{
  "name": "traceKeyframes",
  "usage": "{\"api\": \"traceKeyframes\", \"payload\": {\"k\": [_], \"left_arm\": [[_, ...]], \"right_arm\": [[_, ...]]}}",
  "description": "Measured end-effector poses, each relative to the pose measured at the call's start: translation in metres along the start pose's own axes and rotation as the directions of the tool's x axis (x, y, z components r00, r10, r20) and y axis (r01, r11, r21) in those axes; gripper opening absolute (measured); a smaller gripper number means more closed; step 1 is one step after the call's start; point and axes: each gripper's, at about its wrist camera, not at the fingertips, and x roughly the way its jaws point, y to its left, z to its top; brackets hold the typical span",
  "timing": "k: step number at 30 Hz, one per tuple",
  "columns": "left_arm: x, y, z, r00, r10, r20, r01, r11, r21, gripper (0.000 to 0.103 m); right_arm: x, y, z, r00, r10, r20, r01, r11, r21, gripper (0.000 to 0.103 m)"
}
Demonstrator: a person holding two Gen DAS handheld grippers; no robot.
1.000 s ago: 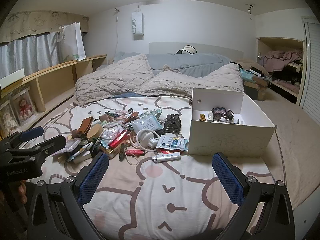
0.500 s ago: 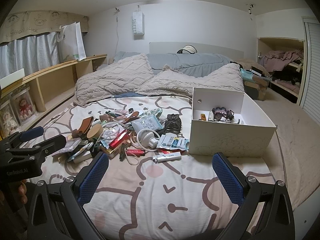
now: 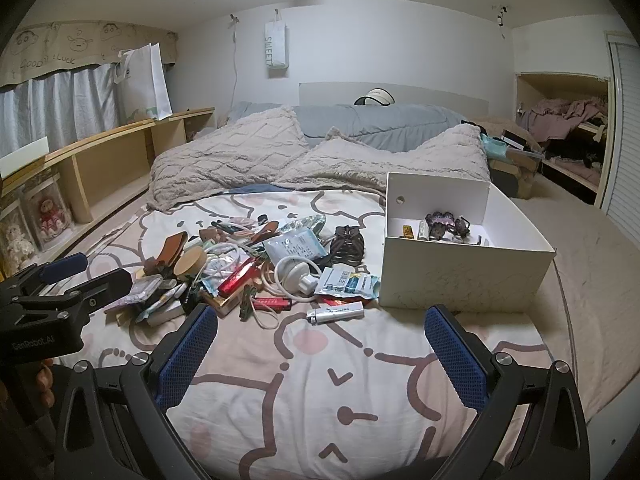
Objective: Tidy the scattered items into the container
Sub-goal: 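Move both tools toward the pile of scattered items on the bed, then grasp the clear plastic case with the left tool while the right tool grasps the green clothespin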
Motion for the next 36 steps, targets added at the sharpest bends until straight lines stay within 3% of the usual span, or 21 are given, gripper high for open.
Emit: {"api": "traceKeyframes", "payload": {"k": [11, 22, 29, 36], "left_arm": [[0.013, 0.005, -0.01, 1.0, 0.01, -0.02, -0.01, 1.0, -0.018, 0.103], [0.049, 0.033, -0.027, 0.993, 0.046, -0.113, -0.057, 0.993, -0.099, 0.103], [0.079, 0.048, -0.045, 0.979, 0.068, -0.192, -0.096, 0.985, -0.141, 0.103], [0.101, 0.069, -0.063, 0.958, 0.098, -0.27, -0.157, 0.966, -0.205, 0.103]], "right_arm": [[0.013, 0.001, -0.006, 1.0, 0.022, -0.018, -0.021, 1.0, 0.017, 0.103], [0.057, 0.001, -0.022, 0.993, 0.036, -0.115, -0.031, 0.998, 0.048, 0.103], [0.09, 0.003, -0.029, 0.979, 0.054, -0.198, -0.046, 0.998, 0.046, 0.103], [0.129, 0.02, -0.022, 0.967, 0.071, -0.245, -0.081, 0.996, -0.03, 0.103]]}}
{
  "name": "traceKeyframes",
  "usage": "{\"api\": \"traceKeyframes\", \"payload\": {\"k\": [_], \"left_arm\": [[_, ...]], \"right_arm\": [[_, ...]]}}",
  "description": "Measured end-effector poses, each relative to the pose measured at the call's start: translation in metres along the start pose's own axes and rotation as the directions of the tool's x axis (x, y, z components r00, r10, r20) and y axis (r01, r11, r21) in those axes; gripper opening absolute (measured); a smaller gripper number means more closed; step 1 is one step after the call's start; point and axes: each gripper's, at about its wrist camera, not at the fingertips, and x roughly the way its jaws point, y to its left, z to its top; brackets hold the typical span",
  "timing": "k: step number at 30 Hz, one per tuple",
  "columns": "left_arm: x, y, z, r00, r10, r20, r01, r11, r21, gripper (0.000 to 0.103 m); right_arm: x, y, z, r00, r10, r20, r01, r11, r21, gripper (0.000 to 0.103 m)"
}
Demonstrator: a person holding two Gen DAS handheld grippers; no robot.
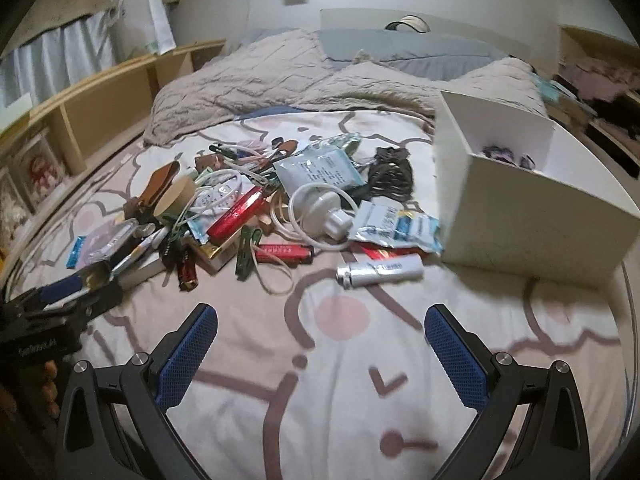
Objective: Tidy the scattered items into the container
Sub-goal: 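Grasp the clear plastic case with the left tool while the right tool grasps the green clothespin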
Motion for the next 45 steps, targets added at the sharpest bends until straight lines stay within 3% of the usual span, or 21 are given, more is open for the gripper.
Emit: {"api": "traceKeyframes", "payload": {"k": [8, 18, 28, 34, 37, 40, 45], "left_arm": [[0.02, 0.014, -0.008, 0.997, 0.053, -0.05, -0.055, 0.998, -0.036, 0.103], [0.036, 0.013, -0.022, 0.989, 0.108, -0.097, -0.108, 0.994, 0.006, 0.103], [0.036, 0.015, -0.026, 0.989, 0.113, -0.091, -0.115, 0.993, -0.014, 0.103], [0.018, 0.029, -0.015, 0.998, 0.064, -0.021, -0.066, 0.991, -0.119, 0.103], [0.01, 0.026, -0.001, 0.999, 0.046, 0.012, -0.045, 0.995, -0.087, 0.103], [0.005, 0.023, 0.017, 0.996, 0.07, 0.051, -0.068, 0.997, -0.044, 0.103], [0.012, 0.035, 0.039, 0.995, 0.089, 0.037, -0.087, 0.995, -0.044, 0.103]], "right_arm": [[0.058, 0.015, 0.024, 0.99, -0.139, -0.039, 0.132, 0.982, -0.138, 0.103], [0.112, 0.021, 0.022, 0.967, -0.204, -0.15, 0.159, 0.95, -0.269, 0.103], [0.101, 0.019, 0.008, 0.968, -0.183, -0.17, 0.131, 0.952, -0.278, 0.103], [0.086, 0.021, -0.005, 0.971, -0.163, -0.177, 0.11, 0.955, -0.274, 0.103], [0.08, 0.017, -0.011, 0.972, -0.14, -0.186, 0.09, 0.963, -0.255, 0.103], [0.076, 0.011, -0.016, 0.973, -0.11, -0.202, 0.066, 0.975, -0.214, 0.103], [0.068, 0.0, -0.028, 0.974, -0.041, -0.225, 0.014, 0.992, -0.123, 0.103]]}}
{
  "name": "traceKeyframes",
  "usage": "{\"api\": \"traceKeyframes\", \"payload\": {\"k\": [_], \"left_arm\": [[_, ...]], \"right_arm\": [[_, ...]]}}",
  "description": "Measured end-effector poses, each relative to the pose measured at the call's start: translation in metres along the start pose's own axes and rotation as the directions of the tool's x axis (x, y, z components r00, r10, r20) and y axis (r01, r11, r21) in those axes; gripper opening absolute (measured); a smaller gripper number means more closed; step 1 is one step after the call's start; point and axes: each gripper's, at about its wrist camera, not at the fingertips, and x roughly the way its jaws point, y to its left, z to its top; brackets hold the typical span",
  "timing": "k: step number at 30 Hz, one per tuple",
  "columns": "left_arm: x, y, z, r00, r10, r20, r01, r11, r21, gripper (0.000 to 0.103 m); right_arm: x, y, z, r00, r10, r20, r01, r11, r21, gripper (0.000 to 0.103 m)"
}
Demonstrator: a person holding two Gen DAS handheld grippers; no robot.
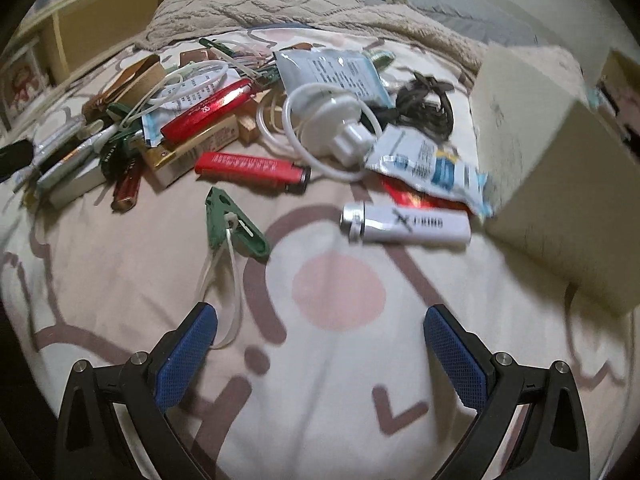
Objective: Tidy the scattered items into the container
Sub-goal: 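Grasp the clear plastic case with the left tool while the right tool grasps the green clothespin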
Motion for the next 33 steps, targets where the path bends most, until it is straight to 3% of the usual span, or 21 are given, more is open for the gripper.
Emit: {"api": "traceKeyframes", "payload": {"k": [4, 8, 15, 20, 25, 27, 31, 33], "left_arm": [[0.015, 0.007, 0.012, 0.999, 0.036, -0.024, -0.036, 0.999, -0.002, 0.103], [0.031, 0.013, 0.015, 0.998, 0.02, -0.062, -0.021, 1.0, -0.022, 0.103], [0.038, 0.011, 0.009, 0.999, 0.014, -0.05, -0.015, 1.0, -0.015, 0.099], [0.036, 0.01, 0.008, 1.0, 0.01, -0.029, -0.01, 1.0, -0.003, 0.082], [0.034, 0.009, 0.006, 1.0, 0.003, -0.018, -0.003, 1.0, 0.003, 0.077], [0.034, 0.008, 0.006, 1.0, 0.001, -0.015, -0.001, 1.0, 0.005, 0.077], [0.031, 0.005, 0.004, 1.0, -0.007, -0.001, 0.007, 1.0, 0.013, 0.076], [0.03, 0.002, 0.003, 1.0, -0.009, 0.004, 0.009, 1.0, 0.024, 0.076]], "right_arm": [[-0.006, 0.0, -0.008, 1.0, 0.019, 0.016, -0.019, 1.0, 0.011, 0.103], [-0.016, -0.001, -0.012, 0.995, 0.076, 0.059, -0.077, 0.997, 0.028, 0.103], [-0.03, 0.011, -0.001, 0.965, 0.189, 0.179, -0.194, 0.981, 0.008, 0.103], [-0.024, 0.014, 0.012, 0.965, 0.21, 0.156, -0.216, 0.976, 0.021, 0.103], [-0.007, 0.012, 0.02, 0.964, 0.239, 0.121, -0.245, 0.969, 0.04, 0.102], [-0.002, 0.011, 0.023, 0.965, 0.233, 0.116, -0.239, 0.97, 0.038, 0.086], [0.005, 0.014, 0.028, 0.964, 0.25, 0.092, -0.252, 0.968, 0.004, 0.074], [0.007, 0.018, 0.027, 0.971, 0.225, 0.079, -0.224, 0.974, -0.025, 0.056]]}}
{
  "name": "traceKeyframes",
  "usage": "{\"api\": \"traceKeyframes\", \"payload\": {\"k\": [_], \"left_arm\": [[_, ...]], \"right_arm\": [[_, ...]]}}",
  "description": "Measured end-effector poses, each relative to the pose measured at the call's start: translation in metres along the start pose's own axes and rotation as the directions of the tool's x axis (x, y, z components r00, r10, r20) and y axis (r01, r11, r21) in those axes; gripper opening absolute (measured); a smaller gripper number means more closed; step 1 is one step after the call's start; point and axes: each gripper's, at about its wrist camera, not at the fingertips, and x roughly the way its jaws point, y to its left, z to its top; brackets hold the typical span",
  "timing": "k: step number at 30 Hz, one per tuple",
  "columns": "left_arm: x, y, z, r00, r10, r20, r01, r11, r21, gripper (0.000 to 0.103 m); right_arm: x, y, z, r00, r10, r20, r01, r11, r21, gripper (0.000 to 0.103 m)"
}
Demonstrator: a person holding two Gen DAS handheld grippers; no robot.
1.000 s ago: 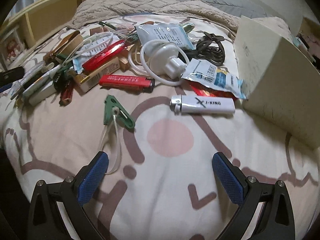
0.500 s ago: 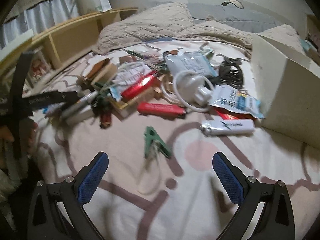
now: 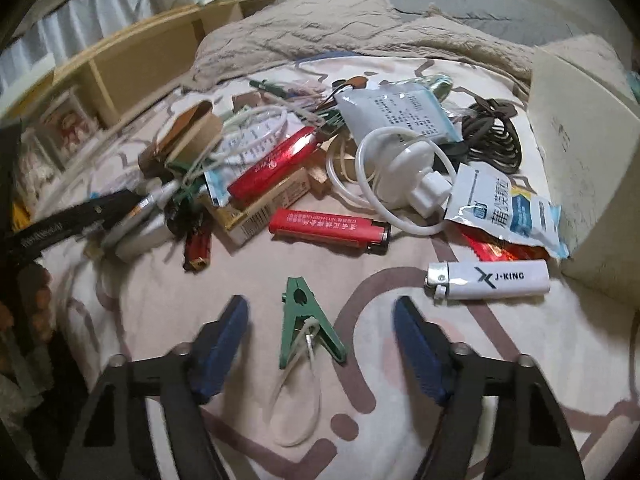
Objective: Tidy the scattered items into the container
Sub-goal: 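Grasp the clear plastic case with the left tool while the right tool grasps the green clothespin, then carry the clear case and green clothespin into the white box with both tools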
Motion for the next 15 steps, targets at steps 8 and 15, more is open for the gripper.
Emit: {"api": "traceKeyframes", "payload": {"k": [8, 15], "left_arm": [[-0.005, -0.008, -0.002, 1.0, -0.014, 0.013, 0.014, 1.0, 0.025, 0.076], [-0.014, -0.016, -0.004, 0.999, -0.05, 0.022, 0.049, 0.998, 0.038, 0.076]], "right_arm": [[-0.007, 0.001, -0.005, 1.0, -0.003, 0.015, 0.003, 1.0, -0.011, 0.03], [-0.013, 0.004, -0.005, 0.999, 0.01, 0.032, -0.01, 1.0, 0.015, 0.028]]}}
